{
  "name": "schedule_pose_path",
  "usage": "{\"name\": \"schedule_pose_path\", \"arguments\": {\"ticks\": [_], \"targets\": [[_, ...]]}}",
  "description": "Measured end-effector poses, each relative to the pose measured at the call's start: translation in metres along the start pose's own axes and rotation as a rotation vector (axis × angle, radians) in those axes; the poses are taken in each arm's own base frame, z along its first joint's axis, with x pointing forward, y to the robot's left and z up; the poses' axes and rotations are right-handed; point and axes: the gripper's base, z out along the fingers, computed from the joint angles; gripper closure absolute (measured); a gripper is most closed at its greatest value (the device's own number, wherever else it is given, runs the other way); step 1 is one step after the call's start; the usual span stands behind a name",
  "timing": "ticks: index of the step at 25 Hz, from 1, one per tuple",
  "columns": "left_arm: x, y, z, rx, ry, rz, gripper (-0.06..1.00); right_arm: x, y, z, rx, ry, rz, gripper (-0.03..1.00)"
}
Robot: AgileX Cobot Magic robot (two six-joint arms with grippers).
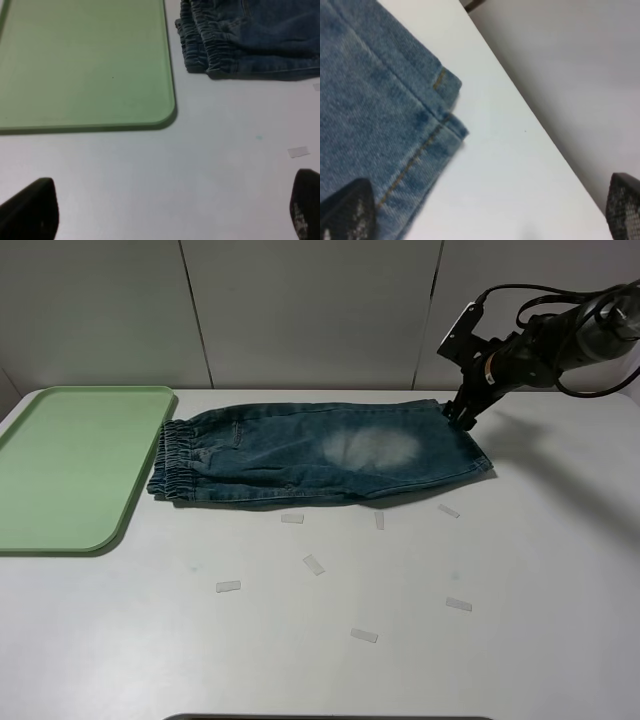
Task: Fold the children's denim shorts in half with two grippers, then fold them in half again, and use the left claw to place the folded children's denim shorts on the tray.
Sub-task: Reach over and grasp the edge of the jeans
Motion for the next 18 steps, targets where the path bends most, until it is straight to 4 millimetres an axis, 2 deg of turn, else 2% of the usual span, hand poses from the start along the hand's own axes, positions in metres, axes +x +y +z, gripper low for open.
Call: {"name": "schedule_pose_path", "arguments": {"ticks": [8,14,18], "targets": [[0.000,0.000,0.000,0.000,0.000,0.000,0.03,0.010,0.002,-0.002,-0.005,0.121,0.293,0.27],[0.000,0.000,0.000,0.000,0.000,0.000,0.03,0.010,0.001,-0.014,-0.035,0.193,0.538,0.27],[0.000,0.000,0.000,0.000,0.000,0.000,0.03,0.015,0.006,-0.019,-0.079,0.293,0.584,0.27]]}}
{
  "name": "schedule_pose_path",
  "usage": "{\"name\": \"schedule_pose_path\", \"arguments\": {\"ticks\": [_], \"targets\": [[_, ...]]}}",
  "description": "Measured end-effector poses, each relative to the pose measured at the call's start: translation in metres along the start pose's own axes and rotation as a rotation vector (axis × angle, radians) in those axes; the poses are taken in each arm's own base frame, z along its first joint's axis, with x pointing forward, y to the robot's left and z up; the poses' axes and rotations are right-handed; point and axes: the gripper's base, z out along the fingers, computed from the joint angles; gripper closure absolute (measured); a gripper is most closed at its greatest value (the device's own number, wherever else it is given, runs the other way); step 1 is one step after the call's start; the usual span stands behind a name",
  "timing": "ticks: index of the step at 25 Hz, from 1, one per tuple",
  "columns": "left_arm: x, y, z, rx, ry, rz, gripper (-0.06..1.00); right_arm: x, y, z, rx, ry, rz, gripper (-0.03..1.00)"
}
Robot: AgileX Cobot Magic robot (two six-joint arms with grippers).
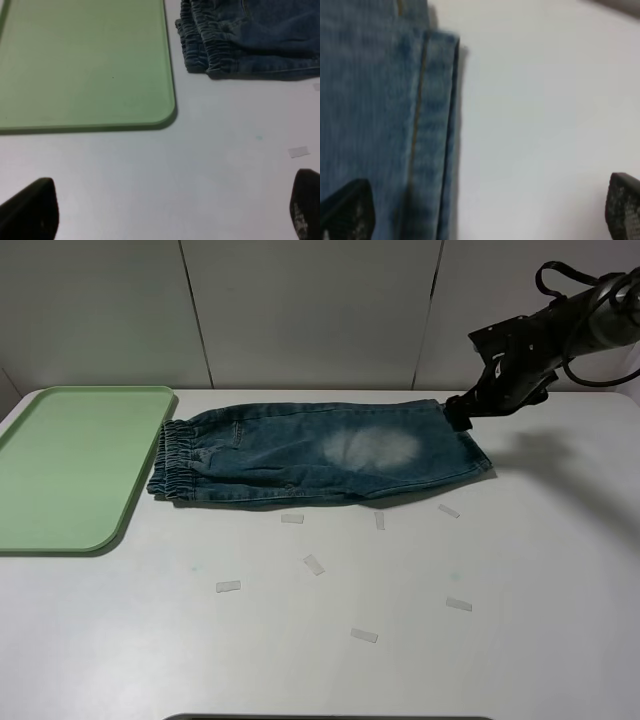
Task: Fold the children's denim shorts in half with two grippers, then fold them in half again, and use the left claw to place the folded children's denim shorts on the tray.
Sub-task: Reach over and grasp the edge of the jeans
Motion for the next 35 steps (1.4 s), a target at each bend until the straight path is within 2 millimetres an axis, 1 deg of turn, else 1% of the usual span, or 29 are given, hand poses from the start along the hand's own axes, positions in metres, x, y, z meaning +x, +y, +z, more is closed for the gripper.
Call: {"name": "schedule_pose_path", "arguments": {"ticks": [3,5,8,11,14,16,22,28,35], "targets": [[0.000,0.000,0.000,0.000,0.000,0.000,0.03,0.007,-0.001,-0.002,0.000,0.100,0.002,0.27],[0.000,0.000,0.000,0.000,0.000,0.000,0.03,0.003,-0.004,-0.007,0.011,0.136,0.009,0.27],[0.000,0.000,0.000,0.000,0.000,0.000,0.03,-0.014,-0.009,-0.019,0.020,0.144,0.034,0.27],[0.000,0.000,0.000,0.000,0.000,0.000,0.04,-0.032,-0.011,-0.032,-0.014,0.122,0.048,0.27],[0.000,0.000,0.000,0.000,0.000,0.000,0.04,-0.042,-0.008,-0.036,-0.072,0.118,0.055,0.27],[0.000,0.000,0.000,0.000,0.000,0.000,0.04,-0.043,-0.006,-0.032,-0.097,0.125,0.048,0.27],[0.000,0.000,0.000,0.000,0.000,0.000,0.04,-0.034,0.001,-0.008,-0.120,0.179,0.034,0.27],[0.000,0.000,0.000,0.000,0.000,0.000,0.04,-0.029,0.006,0.011,-0.132,0.205,0.026,0.27],[0.000,0.000,0.000,0.000,0.000,0.000,0.04,-0.030,0.010,0.021,-0.159,0.201,0.009,0.27]]}}
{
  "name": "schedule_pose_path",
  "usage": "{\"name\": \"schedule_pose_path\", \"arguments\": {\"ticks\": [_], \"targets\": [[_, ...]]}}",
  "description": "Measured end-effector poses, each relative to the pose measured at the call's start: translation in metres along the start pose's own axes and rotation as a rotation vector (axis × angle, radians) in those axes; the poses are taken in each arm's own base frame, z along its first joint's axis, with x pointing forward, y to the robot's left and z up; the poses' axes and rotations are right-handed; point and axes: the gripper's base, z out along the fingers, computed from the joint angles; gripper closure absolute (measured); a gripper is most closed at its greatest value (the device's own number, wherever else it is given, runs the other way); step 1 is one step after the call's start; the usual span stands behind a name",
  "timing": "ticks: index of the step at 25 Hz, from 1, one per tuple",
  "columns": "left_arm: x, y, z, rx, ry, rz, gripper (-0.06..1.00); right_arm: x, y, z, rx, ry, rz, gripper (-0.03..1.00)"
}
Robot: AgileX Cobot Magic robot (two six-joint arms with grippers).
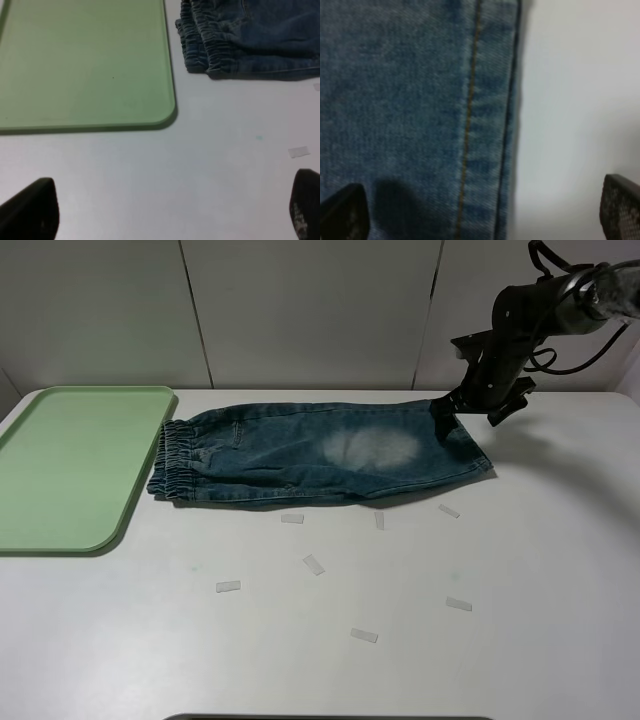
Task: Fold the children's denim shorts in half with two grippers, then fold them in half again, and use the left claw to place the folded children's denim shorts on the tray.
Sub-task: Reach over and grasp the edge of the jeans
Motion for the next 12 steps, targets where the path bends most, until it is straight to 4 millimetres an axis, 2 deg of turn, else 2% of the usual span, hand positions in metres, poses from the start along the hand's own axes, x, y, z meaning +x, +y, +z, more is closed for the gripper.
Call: {"name": "schedule_pose_path", "arguments": {"ticks": [4,12], "targets": [[0.000,0.000,0.000,0.000,0.000,0.000,0.04,0.004,0.004,0.013,-0.034,0.029,-0.015,0.27],[0.000,0.000,0.000,-0.001,0.000,0.001,0.04,0.003,0.004,0.016,-0.042,0.031,-0.032,0.27]]}}
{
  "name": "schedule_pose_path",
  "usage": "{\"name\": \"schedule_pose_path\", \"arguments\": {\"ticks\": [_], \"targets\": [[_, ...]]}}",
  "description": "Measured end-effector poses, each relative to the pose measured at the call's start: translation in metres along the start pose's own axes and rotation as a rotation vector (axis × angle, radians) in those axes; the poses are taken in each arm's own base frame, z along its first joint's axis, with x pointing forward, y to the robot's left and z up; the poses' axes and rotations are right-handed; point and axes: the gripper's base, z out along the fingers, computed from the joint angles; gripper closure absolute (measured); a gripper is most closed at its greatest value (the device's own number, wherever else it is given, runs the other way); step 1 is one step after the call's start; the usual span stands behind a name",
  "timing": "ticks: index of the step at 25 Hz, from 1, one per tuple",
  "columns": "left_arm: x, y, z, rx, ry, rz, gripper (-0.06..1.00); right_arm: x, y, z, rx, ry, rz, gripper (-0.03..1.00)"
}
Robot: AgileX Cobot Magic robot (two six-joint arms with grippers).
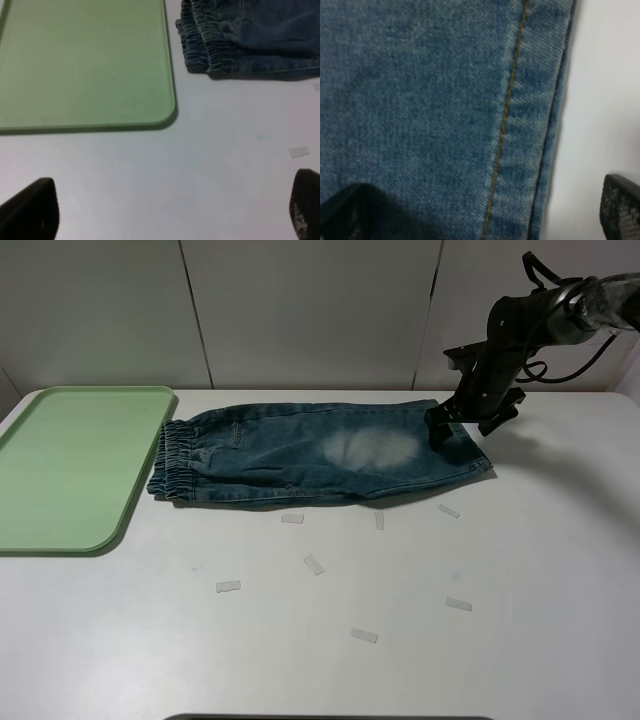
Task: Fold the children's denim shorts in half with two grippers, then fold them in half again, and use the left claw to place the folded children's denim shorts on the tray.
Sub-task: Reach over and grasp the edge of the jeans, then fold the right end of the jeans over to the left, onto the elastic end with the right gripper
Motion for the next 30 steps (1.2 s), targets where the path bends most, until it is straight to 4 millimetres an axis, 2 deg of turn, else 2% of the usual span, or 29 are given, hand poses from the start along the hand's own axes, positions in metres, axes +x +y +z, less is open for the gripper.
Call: {"name": "schedule_pose_path", "arguments": {"ticks": [5,19,30], "targets": [[0.0000,0.0000,0.0000,0.000,0.000,0.000,0.04,-0.0003,0.0005,-0.0001,-0.006,-0.003,-0.003,0.30],[0.0002,0.0001,0.0000,-0.001,0.002,0.000,0.04,0.0006,0.0034,0.0015,-0.037,0.006,0.024,0.94],[0.0002,0.0001,0.0000,-0.001,0.002,0.000,0.04,0.0013,0.0025,-0.0029,-0.028,0.018,0.012,0.95]]}}
